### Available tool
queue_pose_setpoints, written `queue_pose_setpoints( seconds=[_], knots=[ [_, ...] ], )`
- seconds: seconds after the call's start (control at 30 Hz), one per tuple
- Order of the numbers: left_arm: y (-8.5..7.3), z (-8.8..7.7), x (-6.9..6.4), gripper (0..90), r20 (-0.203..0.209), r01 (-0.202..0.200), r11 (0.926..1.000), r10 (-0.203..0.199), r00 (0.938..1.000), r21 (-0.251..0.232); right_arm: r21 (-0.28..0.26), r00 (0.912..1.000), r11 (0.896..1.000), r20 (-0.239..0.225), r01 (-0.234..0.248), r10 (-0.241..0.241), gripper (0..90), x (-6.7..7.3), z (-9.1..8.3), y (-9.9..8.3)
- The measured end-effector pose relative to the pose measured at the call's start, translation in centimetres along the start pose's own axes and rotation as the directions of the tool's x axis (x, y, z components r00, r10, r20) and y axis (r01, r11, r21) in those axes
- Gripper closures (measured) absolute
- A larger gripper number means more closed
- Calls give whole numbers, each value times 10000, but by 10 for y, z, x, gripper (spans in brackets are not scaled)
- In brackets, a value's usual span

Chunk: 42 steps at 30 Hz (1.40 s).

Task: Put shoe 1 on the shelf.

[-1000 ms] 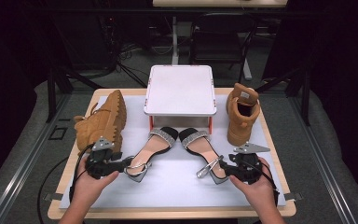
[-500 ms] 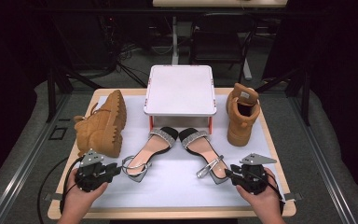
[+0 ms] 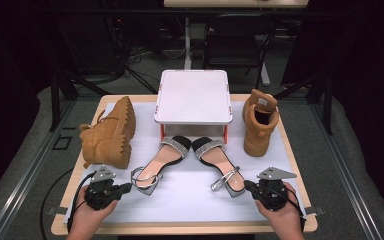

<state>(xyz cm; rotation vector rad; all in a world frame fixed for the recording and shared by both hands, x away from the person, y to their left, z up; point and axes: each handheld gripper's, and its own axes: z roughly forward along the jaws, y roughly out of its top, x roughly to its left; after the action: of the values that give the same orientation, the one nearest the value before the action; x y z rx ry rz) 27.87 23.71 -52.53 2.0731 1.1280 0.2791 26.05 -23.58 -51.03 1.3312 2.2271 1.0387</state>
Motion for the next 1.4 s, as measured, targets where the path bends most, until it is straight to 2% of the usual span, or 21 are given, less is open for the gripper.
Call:
queue_pose_setpoints(
  seconds=[0.07,0.2,0.37,0.53,0.7,0.97,1.07,1.3,1.4],
  knots=[
    [0,2,-2,900,-1,-110,9998,110,9999,153,80,10000,10000,-60,-36,36,900,-1,-1,-2],
    [0,6,-3,900,15,-152,9998,152,9999,139,228,9997,9996,-188,-155,160,900,0,-3,-7],
    [1,9,-5,900,-23,-244,9995,245,9997,192,539,9998,9985,-218,-4,16,900,1,1,-12],
    [1,9,-6,900,24,-161,9997,161,9999,204,587,9993,9980,-286,-224,241,900,0,1,-14],
    [1,9,-6,900,57,-172,9997,171,9998,192,987,9993,9951,-385,16,22,900,4,6,-15],
    [1,10,-8,900,4,-141,9998,141,9999,135,930,9989,9956,-444,-131,172,900,3,6,-14],
    [2,10,-9,900,128,-115,9997,112,9999,225,936,9990,9955,-415,-146,186,900,5,7,-14],
    [5,14,-18,900,360,-313,9991,302,9989,289,1023,9970,9947,-778,93,-13,900,12,9,-12],
    [5,16,-22,900,315,-366,9991,359,9989,211,1046,9959,9944,-903,161,-67,900,16,11,-12]
  ],
)
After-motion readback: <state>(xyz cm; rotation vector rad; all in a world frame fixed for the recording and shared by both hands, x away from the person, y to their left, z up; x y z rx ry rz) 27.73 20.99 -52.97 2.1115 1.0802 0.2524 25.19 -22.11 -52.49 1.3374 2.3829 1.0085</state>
